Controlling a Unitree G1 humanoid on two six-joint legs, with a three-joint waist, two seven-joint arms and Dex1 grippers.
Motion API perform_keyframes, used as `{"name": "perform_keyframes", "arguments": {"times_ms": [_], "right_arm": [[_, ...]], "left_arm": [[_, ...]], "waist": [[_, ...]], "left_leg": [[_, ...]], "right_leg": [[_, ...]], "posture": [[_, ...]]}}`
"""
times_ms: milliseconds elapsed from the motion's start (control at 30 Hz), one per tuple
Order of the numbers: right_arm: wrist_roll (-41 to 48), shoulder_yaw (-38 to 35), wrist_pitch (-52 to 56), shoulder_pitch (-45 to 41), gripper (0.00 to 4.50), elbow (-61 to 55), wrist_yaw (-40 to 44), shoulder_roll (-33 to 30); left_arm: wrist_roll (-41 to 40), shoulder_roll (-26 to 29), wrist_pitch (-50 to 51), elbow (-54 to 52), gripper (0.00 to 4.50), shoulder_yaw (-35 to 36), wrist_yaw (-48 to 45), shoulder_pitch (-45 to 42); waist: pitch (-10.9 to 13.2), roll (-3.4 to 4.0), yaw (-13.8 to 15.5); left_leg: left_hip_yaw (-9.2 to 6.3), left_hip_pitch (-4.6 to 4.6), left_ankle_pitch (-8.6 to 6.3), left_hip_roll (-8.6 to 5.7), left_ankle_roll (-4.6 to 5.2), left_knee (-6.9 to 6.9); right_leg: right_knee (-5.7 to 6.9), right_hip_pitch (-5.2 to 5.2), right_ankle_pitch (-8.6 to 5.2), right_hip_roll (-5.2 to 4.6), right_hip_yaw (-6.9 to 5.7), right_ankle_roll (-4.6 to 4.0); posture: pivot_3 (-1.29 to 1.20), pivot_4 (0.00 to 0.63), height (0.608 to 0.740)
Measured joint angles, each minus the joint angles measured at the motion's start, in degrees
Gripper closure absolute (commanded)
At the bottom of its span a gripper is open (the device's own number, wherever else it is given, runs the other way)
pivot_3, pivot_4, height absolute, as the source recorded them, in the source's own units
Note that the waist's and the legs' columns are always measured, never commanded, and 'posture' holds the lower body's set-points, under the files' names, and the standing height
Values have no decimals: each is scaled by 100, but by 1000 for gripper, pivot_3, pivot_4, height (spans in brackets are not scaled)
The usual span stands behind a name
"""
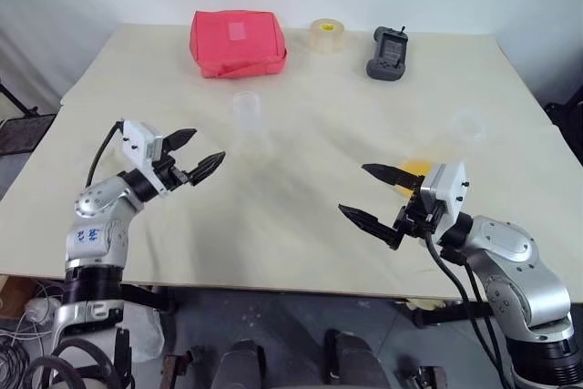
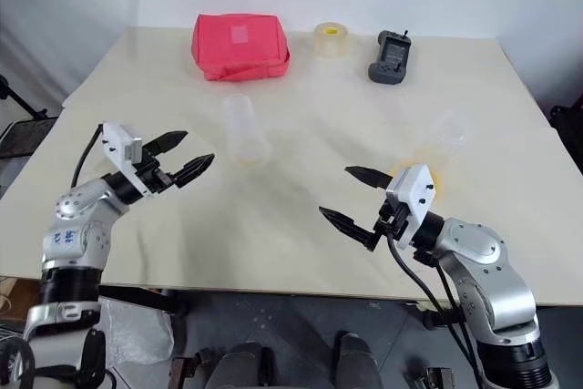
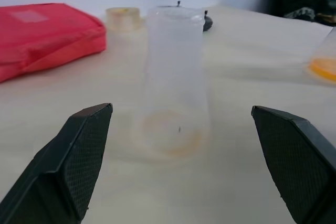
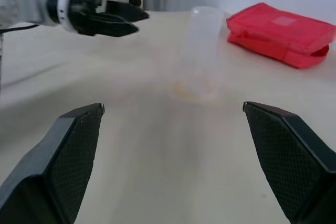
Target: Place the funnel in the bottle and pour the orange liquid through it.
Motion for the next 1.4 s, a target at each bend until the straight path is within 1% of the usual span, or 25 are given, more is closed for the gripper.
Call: {"name": "perform_keyframes", "arguments": {"times_ms": [100,200,333,533,633,667,733,867,900,1133,1233,1400], "right_arm": [[-10,14,0,69,54,-65,-98,41],[-39,32,-10,214,54,-152,-228,94],[-84,47,-15,364,54,-297,-332,97],[-137,32,-39,556,54,-413,-420,97],[-147,22,-49,567,54,-435,-462,97],[-150,16,-54,588,0,-466,-477,97],[-152,10,-82,625,0,-510,-492,97],[-155,6,-120,685,0,-518,-516,97],[-155,4,-124,685,0,-519,-518,97],[-149,-42,-125,686,0,-518,-513,64],[-81,-214,-113,730,0,-518,-446,-77],[219,-744,-47,972,0,-462,-26,-587]], "left_arm": [[161,-94,-298,666,0,-145,-153,-528],[438,-258,-730,1689,0,-293,-248,-1269],[675,-415,-1243,2647,0,-395,-412,-1901],[951,-615,-1776,3643,0,-500,-577,-2468],[1048,-683,-1968,3950,0,-508,-556,-2617],[1123,-697,-2046,4087,379,-523,-513,-2683],[1206,-716,-2136,4278,857,-537,-389,-2800],[1220,-717,-2149,4447,2095,-487,-297,-2938],[1229,-716,-2151,4482,2206,-487,-297,-2956],[1251,-657,-2071,4523,2209,-453,-360,-2988],[1213,-597,-1908,4427,2209,-419,-643,-2981],[832,-580,-1278,3313,2209,-386,-1532,-2749]], "waist": [[1,-1,3],[4,-8,12],[5,-10,11],[8,-15,-4],[10,-17,2],[11,-19,5],[15,-25,7],[16,-28,6],[16,-28,6],[16,-28,0],[16,-28,3],[19,-33,20]], "left_leg": [[3,-1,0,0,1,2],[4,-4,0,-1,1,5],[9,-7,-6,-2,8,6],[13,-7,-8,-2,11,6],[13,-7,-8,-2,11,7],[13,-7,-8,-2,11,7],[13,-8,-8,-2,12,7],[13,-8,-9,-2,12,7],[13,-8,-9,-2,13,7],[13,-7,-9,-2,13,7],[13,-8,-9,-2,13,7],[14,-13,-13,-2,18,13]], "right_leg": [[-1,0,2,0,0,3],[-4,0,4,1,0,7],[-12,1,10,0,0,18],[-14,0,12,0,0,21],[-14,0,12,0,0,21],[-15,0,12,0,0,21],[-15,0,13,0,0,23],[-15,0,14,-1,0,25],[-15,0,14,0,0,25],[-13,0,14,0,0,25],[-14,0,14,0,0,25],[-17,0,16,-1,0,29]], "posture": [[0,150,740],[0,150,740],[0,150,740],[0,150,740],[0,150,740],[0,150,740],[0,150,740],[0,150,740],[0,150,740],[0,150,740],[0,150,740],[0,150,740]]}}
